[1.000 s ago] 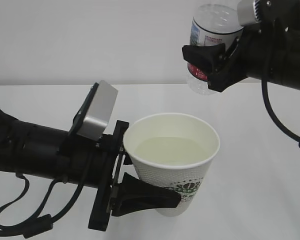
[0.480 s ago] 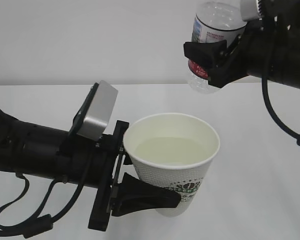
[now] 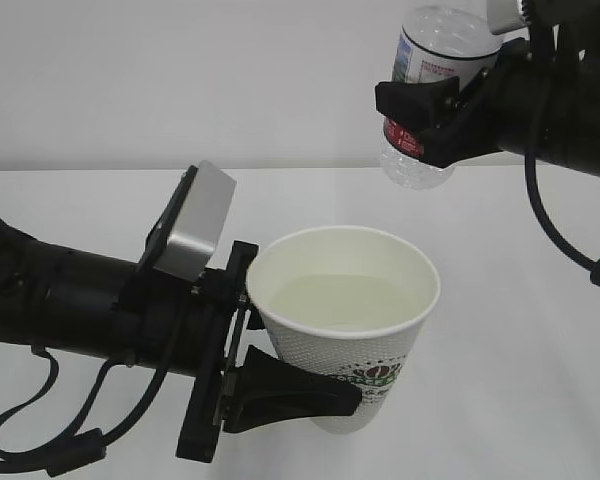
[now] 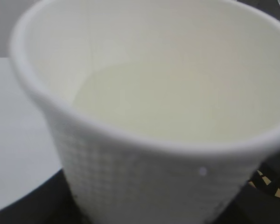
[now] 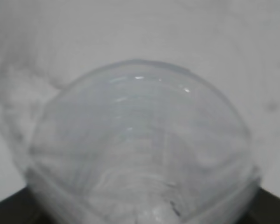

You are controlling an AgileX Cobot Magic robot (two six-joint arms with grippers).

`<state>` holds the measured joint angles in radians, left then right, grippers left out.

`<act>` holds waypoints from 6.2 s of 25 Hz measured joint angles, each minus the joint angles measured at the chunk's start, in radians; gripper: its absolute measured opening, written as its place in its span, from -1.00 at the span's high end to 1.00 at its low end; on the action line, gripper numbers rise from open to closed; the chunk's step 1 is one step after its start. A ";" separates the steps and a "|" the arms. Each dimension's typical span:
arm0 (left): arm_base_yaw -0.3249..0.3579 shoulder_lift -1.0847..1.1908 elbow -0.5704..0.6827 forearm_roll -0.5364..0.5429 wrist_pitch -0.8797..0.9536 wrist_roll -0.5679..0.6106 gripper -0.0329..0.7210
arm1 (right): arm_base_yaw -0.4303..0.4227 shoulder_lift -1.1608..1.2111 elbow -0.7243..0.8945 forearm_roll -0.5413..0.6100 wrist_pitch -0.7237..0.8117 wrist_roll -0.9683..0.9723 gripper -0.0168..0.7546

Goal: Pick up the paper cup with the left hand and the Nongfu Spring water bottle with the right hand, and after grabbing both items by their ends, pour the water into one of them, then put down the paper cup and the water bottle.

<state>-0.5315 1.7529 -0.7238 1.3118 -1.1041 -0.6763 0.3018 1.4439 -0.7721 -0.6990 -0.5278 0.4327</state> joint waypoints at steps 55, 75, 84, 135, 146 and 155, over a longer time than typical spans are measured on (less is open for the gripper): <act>0.000 0.000 0.000 0.000 0.000 0.000 -0.30 | -0.292 0.000 0.000 0.054 0.046 0.000 -0.31; 0.000 0.000 0.000 0.002 0.002 0.000 -0.30 | -0.373 0.041 0.000 0.062 0.077 0.008 -0.31; 0.000 0.000 0.000 0.002 0.016 0.000 -0.30 | -0.373 0.097 0.034 0.062 0.033 0.015 -0.31; 0.000 0.000 0.000 0.002 0.045 0.000 -0.30 | -0.373 0.274 0.265 0.437 -0.358 -0.381 -0.31; 0.000 0.000 0.000 0.002 0.045 0.000 -0.30 | -0.373 0.353 0.265 0.468 -0.404 -0.385 -0.31; 0.000 0.000 0.000 0.002 0.045 0.000 -0.30 | -0.373 0.404 0.265 0.477 -0.449 -0.405 -0.31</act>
<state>-0.5315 1.7529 -0.7238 1.3135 -1.0593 -0.6763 -0.0714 1.8483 -0.5075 -0.2222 -0.9773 0.0272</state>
